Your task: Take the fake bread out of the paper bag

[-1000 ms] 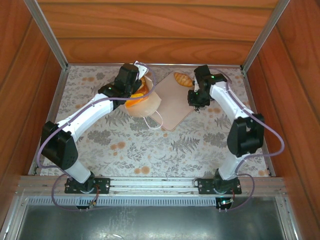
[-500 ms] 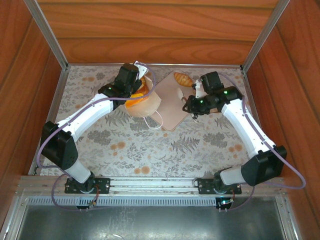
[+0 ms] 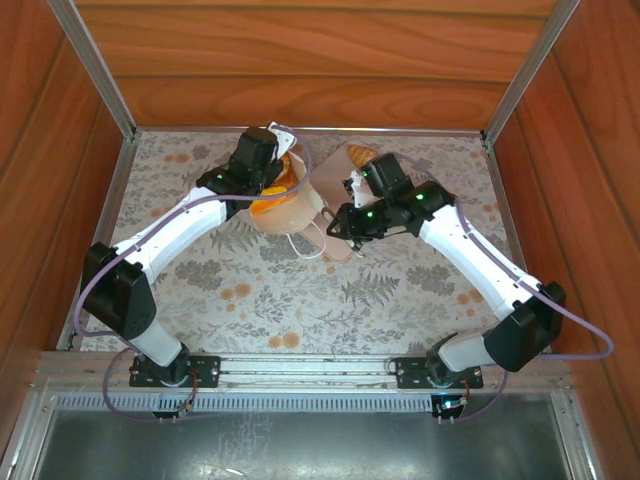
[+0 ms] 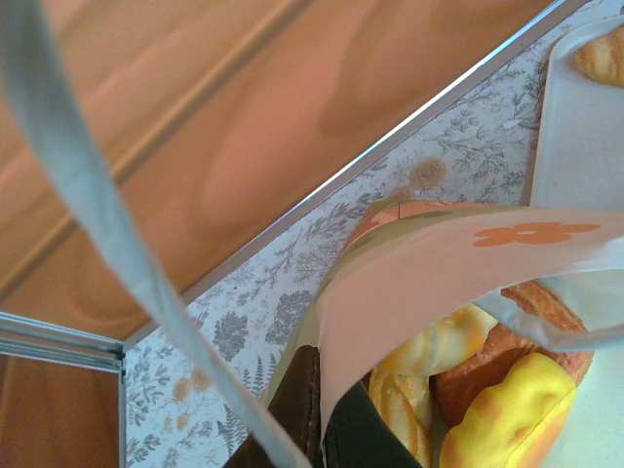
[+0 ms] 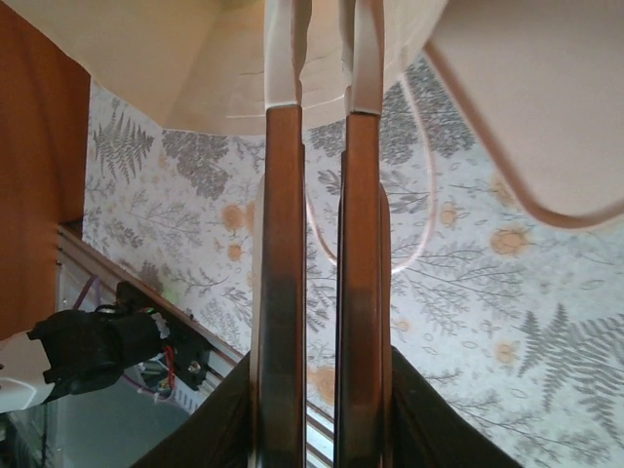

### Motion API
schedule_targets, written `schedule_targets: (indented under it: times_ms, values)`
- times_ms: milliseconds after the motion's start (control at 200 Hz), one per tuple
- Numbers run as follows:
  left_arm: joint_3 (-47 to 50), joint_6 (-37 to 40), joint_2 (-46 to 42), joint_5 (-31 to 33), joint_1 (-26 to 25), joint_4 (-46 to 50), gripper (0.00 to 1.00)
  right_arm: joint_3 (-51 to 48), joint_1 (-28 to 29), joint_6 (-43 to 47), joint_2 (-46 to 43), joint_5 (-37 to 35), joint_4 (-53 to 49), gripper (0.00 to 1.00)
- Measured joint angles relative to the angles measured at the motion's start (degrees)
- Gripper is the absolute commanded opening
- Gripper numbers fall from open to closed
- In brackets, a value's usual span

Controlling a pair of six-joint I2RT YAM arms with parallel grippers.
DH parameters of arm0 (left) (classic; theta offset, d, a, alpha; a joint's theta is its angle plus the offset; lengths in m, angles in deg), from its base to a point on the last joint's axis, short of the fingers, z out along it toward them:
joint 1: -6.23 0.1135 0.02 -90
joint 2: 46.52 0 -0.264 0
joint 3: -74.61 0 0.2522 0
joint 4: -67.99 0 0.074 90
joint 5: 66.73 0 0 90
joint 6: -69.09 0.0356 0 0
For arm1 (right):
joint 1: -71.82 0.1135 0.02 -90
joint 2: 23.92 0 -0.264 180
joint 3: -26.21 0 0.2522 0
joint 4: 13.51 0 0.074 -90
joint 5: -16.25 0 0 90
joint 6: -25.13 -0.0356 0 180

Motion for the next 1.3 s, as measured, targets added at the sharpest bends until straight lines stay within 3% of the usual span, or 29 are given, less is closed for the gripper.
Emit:
schedule_targets:
  times_ms: [230,725,1299]
  values:
    - [0.0,0.0,0.0,0.0,-0.1,0.0,0.0,0.2,3.7,-3.5,5.2,1.8,4.1,0.33]
    - [0.9,-0.7,0.0,0.5,-1.4,0.0,0.0,0.2,3.7,-14.6,15.7,6.3,18.9,0.47]
    - [2.5,-2.0,0.0,0.5,-2.6,-0.3,0.0,0.3,3.7,-19.5,19.4,7.4,25.6,0.54]
